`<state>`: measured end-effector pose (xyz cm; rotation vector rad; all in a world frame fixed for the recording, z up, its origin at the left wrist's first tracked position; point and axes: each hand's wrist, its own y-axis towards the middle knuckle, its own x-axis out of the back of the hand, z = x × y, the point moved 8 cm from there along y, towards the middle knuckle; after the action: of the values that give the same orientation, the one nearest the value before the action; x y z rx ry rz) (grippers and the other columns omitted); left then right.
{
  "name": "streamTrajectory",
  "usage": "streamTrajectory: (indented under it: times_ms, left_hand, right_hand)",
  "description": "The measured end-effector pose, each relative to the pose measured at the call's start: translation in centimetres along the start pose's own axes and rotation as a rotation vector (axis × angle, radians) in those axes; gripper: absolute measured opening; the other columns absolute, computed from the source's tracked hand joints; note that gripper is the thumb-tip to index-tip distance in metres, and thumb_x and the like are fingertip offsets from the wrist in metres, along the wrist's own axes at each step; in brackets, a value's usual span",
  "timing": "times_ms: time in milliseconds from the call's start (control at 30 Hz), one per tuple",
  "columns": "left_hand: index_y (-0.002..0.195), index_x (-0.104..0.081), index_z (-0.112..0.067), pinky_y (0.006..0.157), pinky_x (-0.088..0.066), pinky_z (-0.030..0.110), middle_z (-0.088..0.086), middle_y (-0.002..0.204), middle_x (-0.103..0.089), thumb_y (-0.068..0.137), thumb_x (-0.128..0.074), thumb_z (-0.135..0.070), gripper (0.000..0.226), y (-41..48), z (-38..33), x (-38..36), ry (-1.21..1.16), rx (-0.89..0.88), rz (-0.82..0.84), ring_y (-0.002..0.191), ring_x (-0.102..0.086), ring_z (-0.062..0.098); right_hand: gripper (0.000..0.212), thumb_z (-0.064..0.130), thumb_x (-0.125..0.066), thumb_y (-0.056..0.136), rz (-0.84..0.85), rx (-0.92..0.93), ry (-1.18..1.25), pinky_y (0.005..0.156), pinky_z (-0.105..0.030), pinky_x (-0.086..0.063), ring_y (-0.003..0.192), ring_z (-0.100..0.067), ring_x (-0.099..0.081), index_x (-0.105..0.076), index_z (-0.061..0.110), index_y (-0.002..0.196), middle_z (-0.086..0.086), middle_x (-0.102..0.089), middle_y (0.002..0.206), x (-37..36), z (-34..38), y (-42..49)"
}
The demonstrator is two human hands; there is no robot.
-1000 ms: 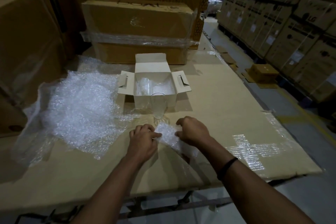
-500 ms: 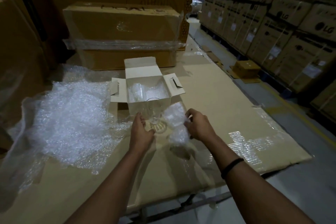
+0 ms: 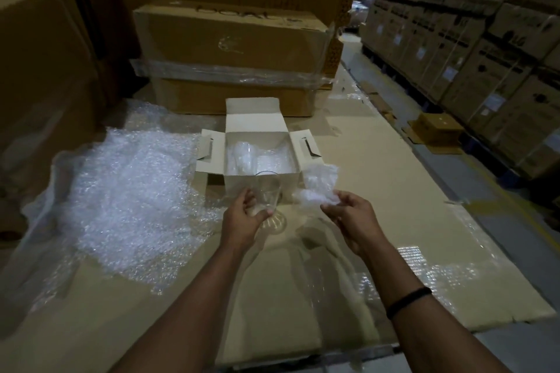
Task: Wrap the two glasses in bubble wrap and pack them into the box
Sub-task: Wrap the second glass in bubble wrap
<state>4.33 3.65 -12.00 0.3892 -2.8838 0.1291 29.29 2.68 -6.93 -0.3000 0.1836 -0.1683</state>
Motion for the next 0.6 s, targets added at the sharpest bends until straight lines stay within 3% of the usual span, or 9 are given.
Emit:
streamTrajectory:
  times_ms: [67, 200, 267, 333, 400, 433, 533, 600]
  left_hand:
    - [0.145, -0.043, -0.021, 0.099, -0.049, 0.045, 0.003, 0.133, -0.060, 0.073, -0.085, -0.031, 0.084, -0.1, 0.0, -0.6, 0.056, 0.006, 0.018, 0.117, -0.058, 0.021]
    - [0.129, -0.057, -0.022, 0.090, -0.054, 0.043, 0.001, 0.124, -0.067, 0.078, -0.076, -0.049, 0.061, 0.0, 0.3, -1.0, 0.197, -0.005, 0.004, 0.107, -0.064, 0.019]
    - [0.127, -0.059, -0.025, 0.090, -0.054, 0.041, -0.004, 0.123, -0.067, 0.079, -0.074, -0.048, 0.055, -0.1, 0.1, -0.9, 0.191, -0.014, -0.003, 0.107, -0.064, 0.016]
    - [0.127, -0.060, -0.031, 0.090, -0.053, 0.039, -0.008, 0.119, -0.069, 0.081, -0.074, -0.044, 0.050, -0.2, -0.3, -0.8, 0.197, -0.051, -0.011, 0.106, -0.063, 0.013]
    - [0.122, -0.061, -0.035, 0.087, -0.053, 0.037, -0.010, 0.114, -0.070, 0.080, -0.074, -0.042, 0.045, -0.2, -0.4, -0.8, 0.210, -0.070, -0.018, 0.104, -0.064, 0.012]
    - [0.120, -0.061, -0.037, 0.087, -0.053, 0.037, -0.011, 0.112, -0.070, 0.079, -0.074, -0.043, 0.043, -0.2, -0.4, -0.8, 0.210, -0.070, -0.021, 0.103, -0.064, 0.012]
    - [0.116, -0.061, -0.037, 0.084, -0.055, 0.037, -0.013, 0.107, -0.071, 0.078, -0.073, -0.046, 0.041, -0.1, -0.2, -0.7, 0.230, -0.063, -0.026, 0.098, -0.065, 0.010]
    - [0.112, -0.061, -0.035, 0.084, -0.055, 0.038, -0.014, 0.105, -0.071, 0.077, -0.073, -0.048, 0.038, 0.1, -0.1, -0.8, 0.237, -0.065, -0.016, 0.096, -0.065, 0.009]
  right_hand:
    - [0.021, -0.013, -0.064, 0.083, -0.010, 0.069, 0.039, 0.077, -0.029, -0.059, 0.084, -0.025, -0.070, -0.063, 0.000, 0.100, -0.020, -0.070, 0.095, -1.6, 1.2, 0.5]
    - [0.010, -0.004, -0.066, 0.086, 0.044, 0.245, -0.030, 0.059, -0.023, -0.055, 0.065, -0.013, -0.067, -0.063, 0.006, 0.088, -0.008, -0.069, 0.079, -5.6, 4.0, 1.3]
    - [0.009, 0.005, -0.068, 0.086, 0.041, 0.444, -0.294, 0.060, -0.020, -0.050, 0.066, -0.009, -0.064, -0.067, 0.013, 0.089, 0.001, -0.069, 0.079, -7.4, 5.3, 1.8]
    - [0.010, 0.013, -0.067, 0.086, 0.079, 0.739, -0.735, 0.069, -0.021, -0.047, 0.076, -0.008, -0.062, -0.072, 0.020, 0.090, 0.009, -0.070, 0.087, -9.9, 6.3, 1.6]
    - [0.017, 0.014, -0.061, 0.082, 0.244, 1.055, -1.177, 0.076, -0.031, -0.046, 0.085, -0.019, -0.060, -0.074, 0.019, 0.092, 0.005, -0.070, 0.098, -13.0, 5.8, 0.9]
    - [0.022, 0.017, -0.058, 0.081, 0.326, 1.117, -1.338, 0.078, -0.035, -0.045, 0.090, -0.025, -0.057, -0.075, 0.019, 0.095, 0.003, -0.068, 0.104, -13.9, 5.4, 0.8]
    - [0.048, 0.039, -0.036, 0.081, 0.510, 0.985, -1.598, 0.083, -0.034, -0.032, 0.105, -0.023, -0.046, -0.073, 0.025, 0.109, 0.010, -0.062, 0.120, -14.6, 5.2, 0.9]
    - [0.062, 0.048, -0.017, 0.079, 0.637, 0.901, -1.744, 0.081, -0.034, -0.026, 0.103, -0.019, -0.041, -0.071, 0.025, 0.101, 0.010, -0.061, 0.115, -14.9, 4.6, 0.5]
